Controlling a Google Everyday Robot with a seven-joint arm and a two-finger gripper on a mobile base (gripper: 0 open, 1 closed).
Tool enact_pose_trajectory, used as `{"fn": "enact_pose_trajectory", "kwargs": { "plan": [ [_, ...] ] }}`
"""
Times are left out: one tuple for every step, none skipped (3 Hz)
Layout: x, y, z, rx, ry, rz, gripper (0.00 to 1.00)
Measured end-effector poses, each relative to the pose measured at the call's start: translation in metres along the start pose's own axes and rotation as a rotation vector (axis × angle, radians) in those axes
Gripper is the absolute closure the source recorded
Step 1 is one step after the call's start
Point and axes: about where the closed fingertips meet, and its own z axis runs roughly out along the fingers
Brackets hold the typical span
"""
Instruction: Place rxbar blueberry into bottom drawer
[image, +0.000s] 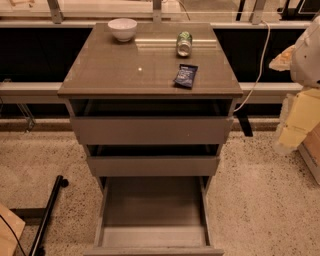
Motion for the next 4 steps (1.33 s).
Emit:
{"fn": "enact_pose_trajectory", "kwargs": {
  "plan": [
    [0.000, 0.000, 0.000, 0.000, 0.000, 0.000, 0.00],
    [0.000, -0.021, 0.022, -0.034, -0.092, 0.040, 0.00],
    [-0.006, -0.042, 0.039, -0.053, -0.170, 0.095, 0.00],
    [-0.017, -0.073, 0.046, -0.037, -0.247, 0.102, 0.00]
  ]
}}
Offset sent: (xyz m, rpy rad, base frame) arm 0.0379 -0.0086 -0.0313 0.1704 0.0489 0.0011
